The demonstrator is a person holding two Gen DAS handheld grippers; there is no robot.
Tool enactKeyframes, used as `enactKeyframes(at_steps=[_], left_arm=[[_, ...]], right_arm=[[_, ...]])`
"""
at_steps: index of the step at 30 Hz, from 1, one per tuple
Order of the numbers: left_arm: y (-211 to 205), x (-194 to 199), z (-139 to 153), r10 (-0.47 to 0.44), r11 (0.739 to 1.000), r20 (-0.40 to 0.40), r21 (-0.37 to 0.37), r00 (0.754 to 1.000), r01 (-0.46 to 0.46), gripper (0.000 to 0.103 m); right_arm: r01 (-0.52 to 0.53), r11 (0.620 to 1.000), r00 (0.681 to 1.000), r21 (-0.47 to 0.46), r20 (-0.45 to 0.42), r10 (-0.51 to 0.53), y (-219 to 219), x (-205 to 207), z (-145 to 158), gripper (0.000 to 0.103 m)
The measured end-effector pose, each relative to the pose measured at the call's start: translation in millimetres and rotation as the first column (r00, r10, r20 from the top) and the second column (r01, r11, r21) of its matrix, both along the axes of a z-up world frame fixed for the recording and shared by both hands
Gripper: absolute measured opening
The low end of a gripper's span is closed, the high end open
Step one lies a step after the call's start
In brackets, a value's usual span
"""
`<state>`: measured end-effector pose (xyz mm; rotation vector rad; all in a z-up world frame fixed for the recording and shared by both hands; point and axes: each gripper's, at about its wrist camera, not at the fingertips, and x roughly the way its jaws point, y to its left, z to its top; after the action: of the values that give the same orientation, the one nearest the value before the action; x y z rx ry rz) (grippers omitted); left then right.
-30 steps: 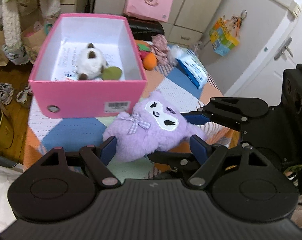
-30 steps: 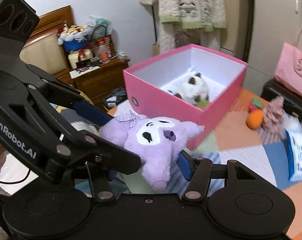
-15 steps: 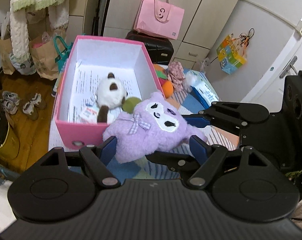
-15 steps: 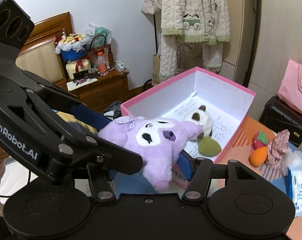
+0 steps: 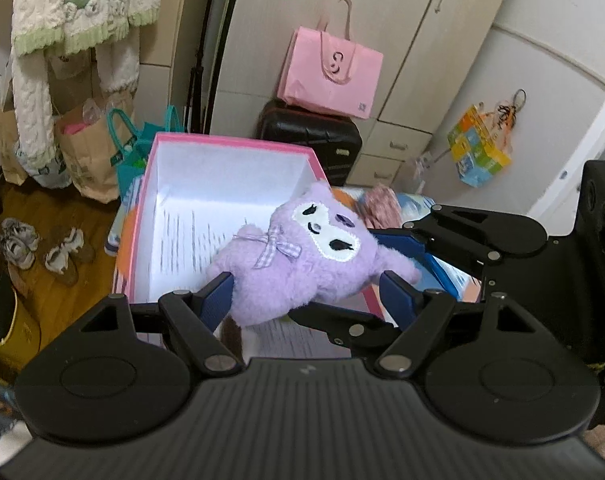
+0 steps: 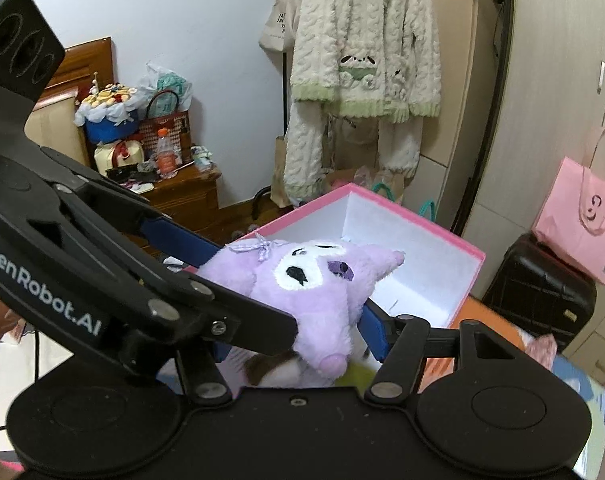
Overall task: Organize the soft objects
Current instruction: 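Carry the lavender plush with the left gripper over the pink box, then lower the lavender plush into the box and open the left gripper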
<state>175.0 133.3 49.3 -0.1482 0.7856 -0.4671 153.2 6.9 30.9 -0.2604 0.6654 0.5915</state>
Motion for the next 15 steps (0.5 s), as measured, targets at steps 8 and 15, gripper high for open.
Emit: enactKeyframes(at_steps=[8,15], left_arm=[[5,72,-18,0.048,0.996,-0.051,-0.074,0.998,-0.052,0.078],[-1,114,-46,0.075,0.997,-0.094,-0.026,0.993,-0.077,0.077]], right_arm=[[0.031,0.999,0.999,0.015,-0.009,-0.031,-8,72,-11,0.066],[-0.005,0.997,1.0,-0.081,0.023,0.007,1,111,-39,0.064]])
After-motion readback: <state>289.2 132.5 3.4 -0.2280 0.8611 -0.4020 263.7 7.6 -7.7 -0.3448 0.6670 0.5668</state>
